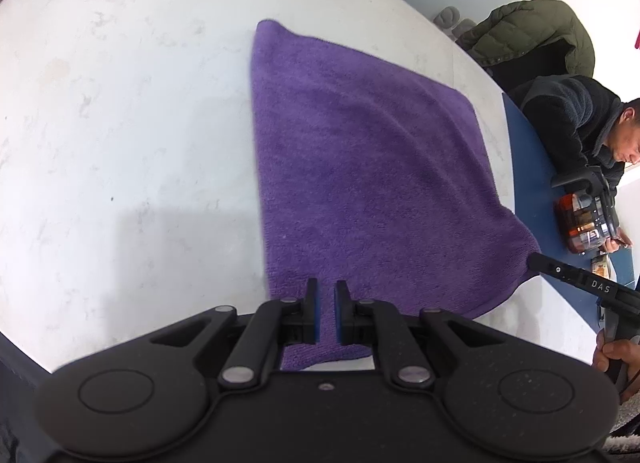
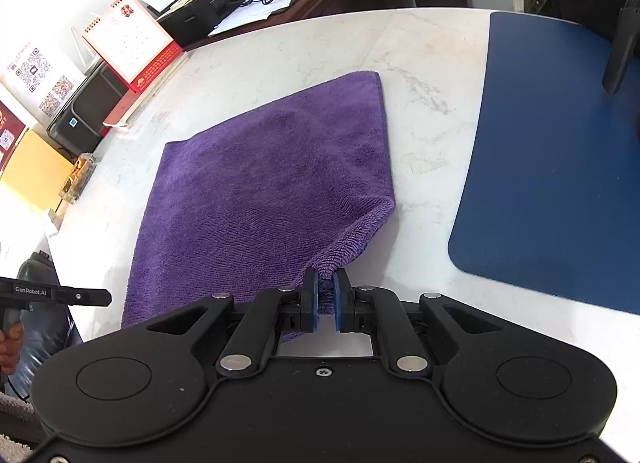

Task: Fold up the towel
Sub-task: 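Lift the towel edge with both grippers and fold it over the towel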

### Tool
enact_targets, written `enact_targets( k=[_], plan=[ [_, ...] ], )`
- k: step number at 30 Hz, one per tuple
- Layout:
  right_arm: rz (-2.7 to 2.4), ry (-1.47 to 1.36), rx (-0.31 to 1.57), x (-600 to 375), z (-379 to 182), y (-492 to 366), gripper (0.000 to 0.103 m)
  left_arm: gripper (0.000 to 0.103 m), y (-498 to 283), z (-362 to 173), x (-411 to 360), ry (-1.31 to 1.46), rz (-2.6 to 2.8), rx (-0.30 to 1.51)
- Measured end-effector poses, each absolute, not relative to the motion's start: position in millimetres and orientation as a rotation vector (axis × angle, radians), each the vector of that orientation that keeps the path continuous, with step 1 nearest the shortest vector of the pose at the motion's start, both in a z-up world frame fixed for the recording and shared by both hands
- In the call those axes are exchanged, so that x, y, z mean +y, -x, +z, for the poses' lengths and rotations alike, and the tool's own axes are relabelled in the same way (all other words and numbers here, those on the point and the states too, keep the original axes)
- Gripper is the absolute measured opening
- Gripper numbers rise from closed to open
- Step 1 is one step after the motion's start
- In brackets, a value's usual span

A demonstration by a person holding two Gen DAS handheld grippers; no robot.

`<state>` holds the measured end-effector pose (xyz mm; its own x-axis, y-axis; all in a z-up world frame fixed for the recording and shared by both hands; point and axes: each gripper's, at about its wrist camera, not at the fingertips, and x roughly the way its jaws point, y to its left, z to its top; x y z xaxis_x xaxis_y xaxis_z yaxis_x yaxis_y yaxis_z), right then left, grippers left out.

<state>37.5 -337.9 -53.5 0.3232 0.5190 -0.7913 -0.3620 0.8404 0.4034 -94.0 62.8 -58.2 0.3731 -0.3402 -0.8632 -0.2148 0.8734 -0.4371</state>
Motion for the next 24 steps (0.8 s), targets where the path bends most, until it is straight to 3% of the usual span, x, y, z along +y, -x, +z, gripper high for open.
enact_targets(
  k=[4,8,24],
  plan=[
    [0.577,-0.142,1.11,-337,-56,-37,0.007,0.008,99,-61,59,0.49,-0.075,1.254],
    [0.575,-0.143,1.118,-339,-58,-35,0.007,0.025,103,-61,50,0.362,-0.074,1.299],
    [0.566,-0.16,1.148,-345,-67,-33,0.007,0.033,94,-82,53,0.376,-0.13,1.357]
  ],
)
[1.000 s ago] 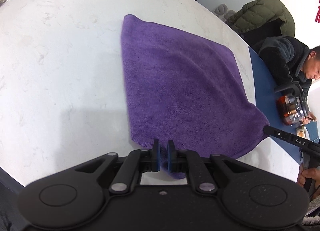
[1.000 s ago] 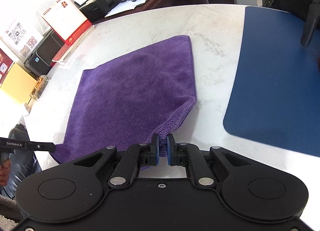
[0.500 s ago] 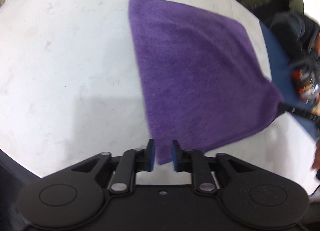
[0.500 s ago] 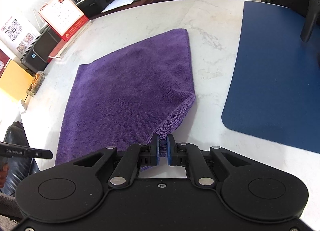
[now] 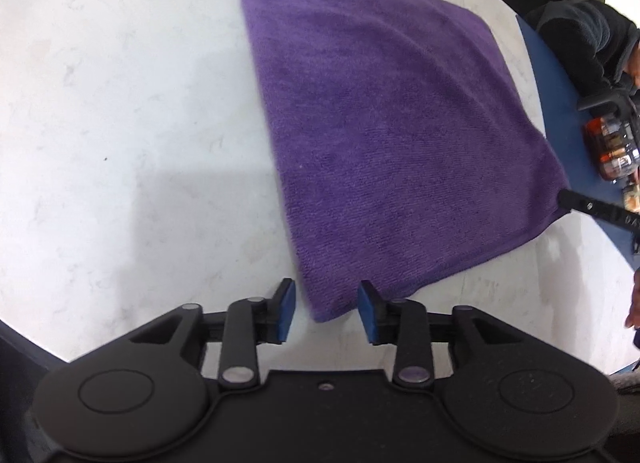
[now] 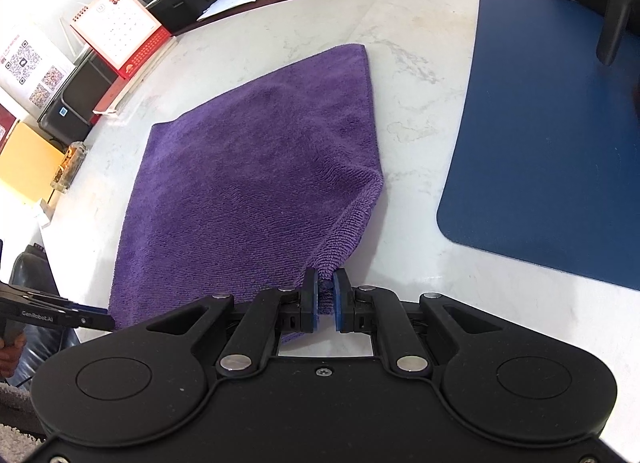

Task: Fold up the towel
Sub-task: 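Lift the towel edge with both grippers and fold it over the towel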

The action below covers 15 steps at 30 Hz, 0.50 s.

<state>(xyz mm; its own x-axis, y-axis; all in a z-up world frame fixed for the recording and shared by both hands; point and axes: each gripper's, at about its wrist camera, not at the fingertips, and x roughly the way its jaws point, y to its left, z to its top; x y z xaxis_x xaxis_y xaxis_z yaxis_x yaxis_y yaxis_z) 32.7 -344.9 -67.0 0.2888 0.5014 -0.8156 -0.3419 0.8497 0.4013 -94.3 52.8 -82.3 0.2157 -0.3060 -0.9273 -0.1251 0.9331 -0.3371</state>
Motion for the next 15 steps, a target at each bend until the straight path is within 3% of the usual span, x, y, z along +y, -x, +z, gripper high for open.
enact_targets(
  k=[5,8,15],
  plan=[
    [0.557,-0.168,1.153,-344,-69,-32,0.007,0.031,89,-83,47,0.379,-0.145,1.352],
    [0.556,-0.168,1.153,-344,-70,-32,0.007,0.017,87,-85,44,0.375,-0.134,1.354],
    [0.556,-0.154,1.145,-341,-70,-31,0.007,0.007,86,-82,28,0.256,-0.116,1.356]
  ],
)
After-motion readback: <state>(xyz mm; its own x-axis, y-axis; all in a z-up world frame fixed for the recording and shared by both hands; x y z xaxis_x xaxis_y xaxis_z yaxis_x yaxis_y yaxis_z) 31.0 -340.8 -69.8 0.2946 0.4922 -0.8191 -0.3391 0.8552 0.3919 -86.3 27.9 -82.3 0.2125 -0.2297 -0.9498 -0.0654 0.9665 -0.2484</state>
